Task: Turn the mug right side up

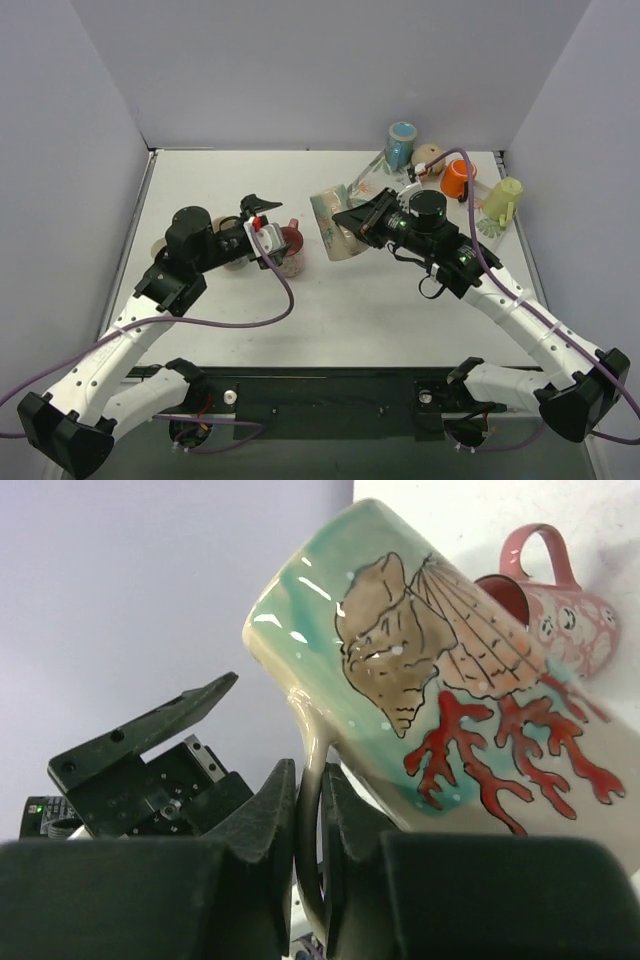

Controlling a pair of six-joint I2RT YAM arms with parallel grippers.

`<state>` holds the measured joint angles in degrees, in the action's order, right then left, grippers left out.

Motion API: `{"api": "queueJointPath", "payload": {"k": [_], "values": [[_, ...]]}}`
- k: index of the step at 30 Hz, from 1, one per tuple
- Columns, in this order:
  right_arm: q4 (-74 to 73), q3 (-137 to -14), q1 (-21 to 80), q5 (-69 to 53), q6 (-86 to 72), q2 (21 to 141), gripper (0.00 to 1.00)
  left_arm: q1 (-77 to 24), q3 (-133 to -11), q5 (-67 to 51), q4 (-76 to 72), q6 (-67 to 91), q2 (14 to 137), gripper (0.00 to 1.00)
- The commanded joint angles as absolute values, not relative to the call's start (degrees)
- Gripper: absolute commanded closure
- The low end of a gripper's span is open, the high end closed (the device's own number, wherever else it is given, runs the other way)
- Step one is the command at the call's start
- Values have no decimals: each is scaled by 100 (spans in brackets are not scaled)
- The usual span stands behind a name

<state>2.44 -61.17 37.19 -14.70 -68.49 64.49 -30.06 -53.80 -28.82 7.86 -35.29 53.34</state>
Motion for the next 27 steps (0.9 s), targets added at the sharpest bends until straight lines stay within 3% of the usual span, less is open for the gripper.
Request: {"api": "queueJointPath", "payload": {"k": [1, 7, 19, 22, 27], "values": [[389, -6320, 3727, -819, -6417, 6100, 100, -3032, -5108, -2998, -199, -3235, 5484, 11], [1045, -5275, 3401, -738, -6811, 6117, 100, -3041, -4896, -3120, -369, -3085, 5493, 9], [1622, -4861, 3103, -993, -7317, 6214, 100, -3050, -4834, -3401, -272, -2883, 5528, 5], [2478, -4623, 3225, -695, -8094, 6100, 100, -3146, -4764, -3560, -360, -2909, 5590, 4], [2223, -5045, 3577, 392, -8032, 5924, 100, -3462, -4720, -3148, -518, -2839, 5660, 4]]}}
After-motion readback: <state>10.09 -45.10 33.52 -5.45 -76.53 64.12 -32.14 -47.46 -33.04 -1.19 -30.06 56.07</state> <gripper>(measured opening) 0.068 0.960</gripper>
